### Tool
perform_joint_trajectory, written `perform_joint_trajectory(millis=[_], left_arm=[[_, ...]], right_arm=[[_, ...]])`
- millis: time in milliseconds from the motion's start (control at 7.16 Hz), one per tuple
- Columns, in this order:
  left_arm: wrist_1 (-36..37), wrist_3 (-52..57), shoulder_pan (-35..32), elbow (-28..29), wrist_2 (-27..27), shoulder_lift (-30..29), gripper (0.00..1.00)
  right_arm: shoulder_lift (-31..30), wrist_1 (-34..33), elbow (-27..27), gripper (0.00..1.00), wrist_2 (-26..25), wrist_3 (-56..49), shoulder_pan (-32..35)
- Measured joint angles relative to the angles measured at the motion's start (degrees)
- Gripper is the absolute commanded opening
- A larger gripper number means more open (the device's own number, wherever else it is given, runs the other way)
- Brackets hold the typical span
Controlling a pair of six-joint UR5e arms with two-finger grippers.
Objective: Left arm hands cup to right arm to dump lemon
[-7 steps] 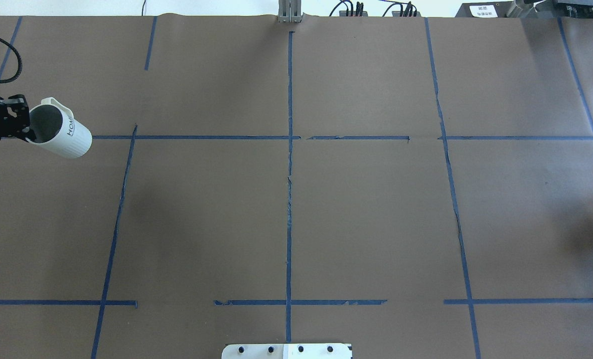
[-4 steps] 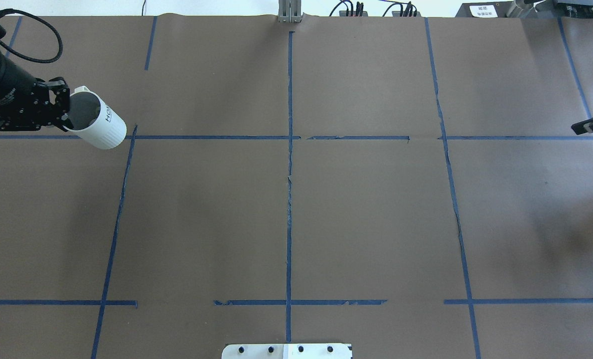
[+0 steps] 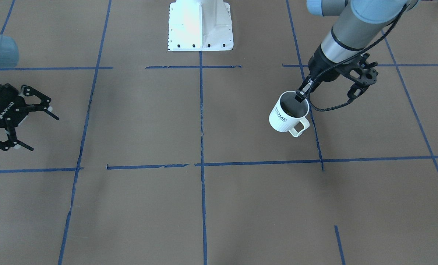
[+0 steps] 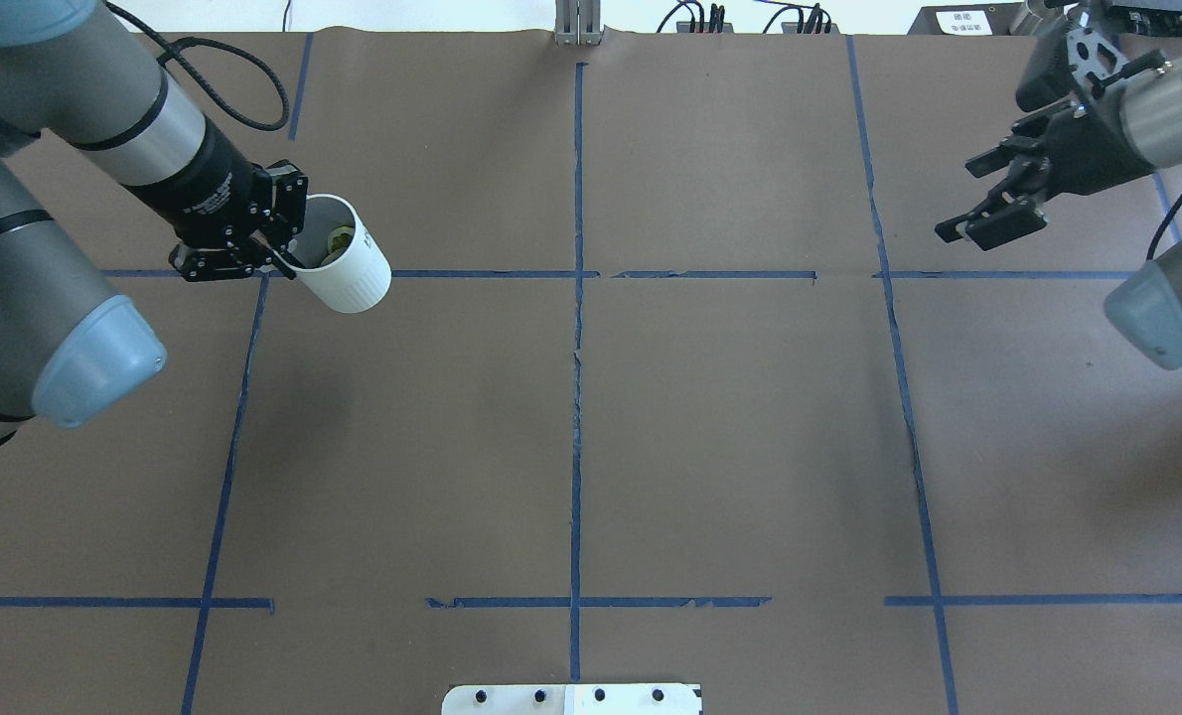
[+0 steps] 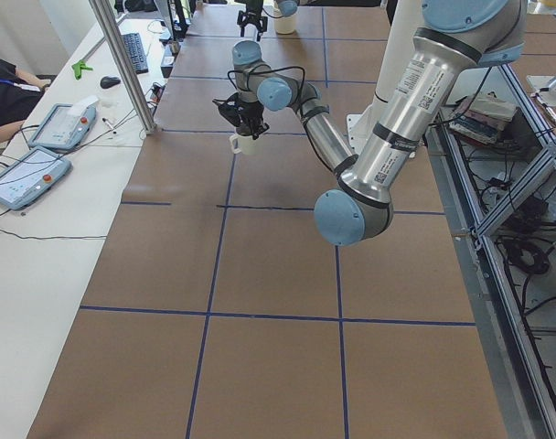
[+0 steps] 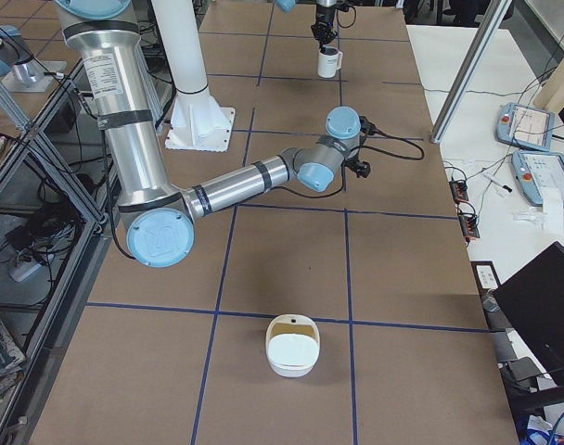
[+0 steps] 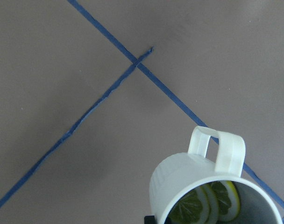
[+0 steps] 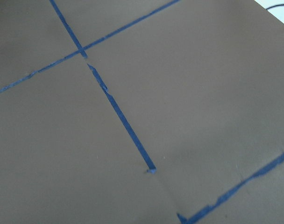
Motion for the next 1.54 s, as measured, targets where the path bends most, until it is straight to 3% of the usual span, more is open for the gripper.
perform_joint_trajectory(millis=[279,558,977,1257,1536], left_arm=[[-0.34,-5.74,1.92,4.86,0.02,-4.96,0.00],[-0.87,-10.07,3.47,8.07,0.15,-8.79,0.00],[-4.75,-17.37,5.40,12.38,0.17,-13.52,0.00],[-6.35,-20.84,6.73,13.72,0.17,-15.51,0.00],[-6.60,-22.88,8.23,13.69,0.17,-16.69,0.00]], right_arm=[[3.31,11.66,-0.81,0.99,-12.87,11.12,-9.67],[5.69,20.43,-0.69,0.99,-32.45,19.25,-22.80],[9.11,23.56,-0.75,0.99,-54.12,23.97,-36.53],[9.80,24.90,-0.95,0.99,-59.65,24.40,-40.07],[9.84,25.15,-1.05,0.99,-60.50,24.38,-40.67]])
